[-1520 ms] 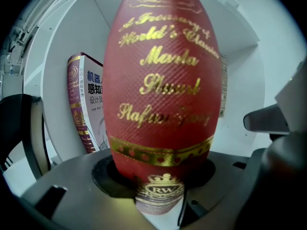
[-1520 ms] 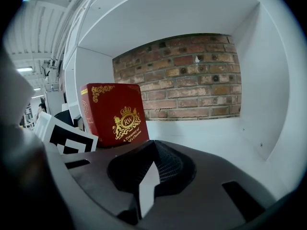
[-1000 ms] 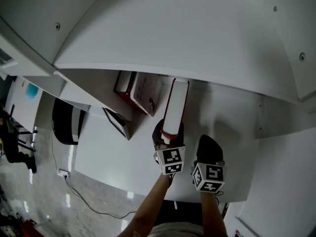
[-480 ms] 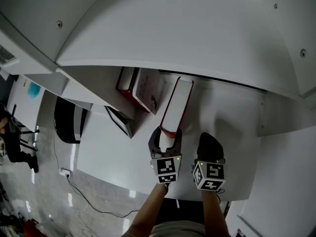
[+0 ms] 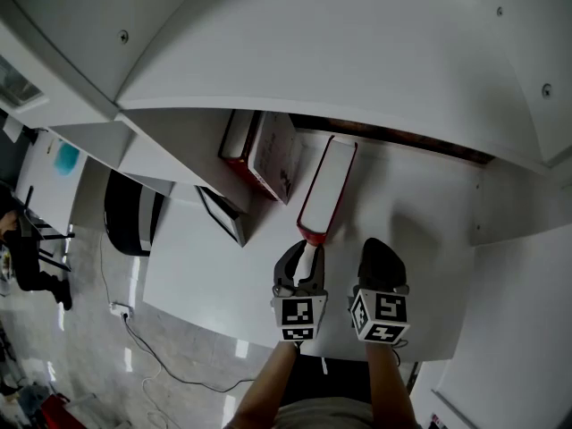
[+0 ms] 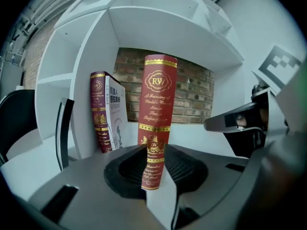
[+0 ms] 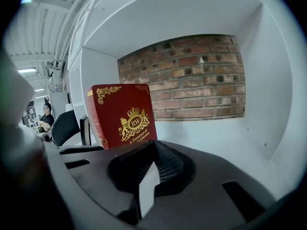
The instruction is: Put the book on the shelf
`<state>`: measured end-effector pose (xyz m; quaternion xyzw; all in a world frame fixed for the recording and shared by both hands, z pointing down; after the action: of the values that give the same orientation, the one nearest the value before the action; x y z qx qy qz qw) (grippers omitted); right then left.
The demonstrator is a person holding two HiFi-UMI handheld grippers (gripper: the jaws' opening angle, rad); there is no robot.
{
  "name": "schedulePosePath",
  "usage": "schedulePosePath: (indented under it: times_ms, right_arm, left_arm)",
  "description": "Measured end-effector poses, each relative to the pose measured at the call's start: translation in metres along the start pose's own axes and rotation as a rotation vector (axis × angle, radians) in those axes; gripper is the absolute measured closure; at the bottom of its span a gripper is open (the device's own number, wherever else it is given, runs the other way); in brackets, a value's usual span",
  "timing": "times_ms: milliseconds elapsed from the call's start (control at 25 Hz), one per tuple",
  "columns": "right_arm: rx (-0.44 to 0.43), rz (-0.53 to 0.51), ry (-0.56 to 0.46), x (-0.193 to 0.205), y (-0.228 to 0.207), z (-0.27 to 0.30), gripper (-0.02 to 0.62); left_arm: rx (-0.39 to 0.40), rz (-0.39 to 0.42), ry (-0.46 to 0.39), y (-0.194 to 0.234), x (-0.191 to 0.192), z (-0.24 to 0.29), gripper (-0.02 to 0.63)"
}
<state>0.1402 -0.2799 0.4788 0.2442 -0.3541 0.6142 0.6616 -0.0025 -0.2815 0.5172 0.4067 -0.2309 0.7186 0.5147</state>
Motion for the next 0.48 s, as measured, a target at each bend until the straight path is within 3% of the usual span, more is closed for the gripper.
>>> schedulePosePath:
  times_ms: [80, 160, 480]
  right_arm:
    - [-0.003, -0.006, -0.002, -0.001, 0.002, -0.001, 0.579]
    - [-0.007, -0.005, -0.002, 0.000, 0.003, -0.002, 0.578]
    - [-0.016, -0.013, 0.001, 0.002, 0.009, -0.002, 0.579]
  left_arm:
    - [-0.002, 0.008, 0.002, 0.001, 0.001, -0.002, 0.547]
    - [-0.005, 0.003, -0.005, 0.004, 0.000, -0.003, 0.578]
    - [0.003, -0.024, -0.022, 0.018, -0.003, -0.006, 0.589]
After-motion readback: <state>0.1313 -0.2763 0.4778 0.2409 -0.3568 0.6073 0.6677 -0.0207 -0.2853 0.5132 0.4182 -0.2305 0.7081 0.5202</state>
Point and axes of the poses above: the fingertips, and each gripper's own axes: z forward along the fingers, y to its left, x out of its underside, the point moved 5 cm from there along -z, backward along the fingers, and after that the axes turned 13 degrees about y, right-handed, at the moved point
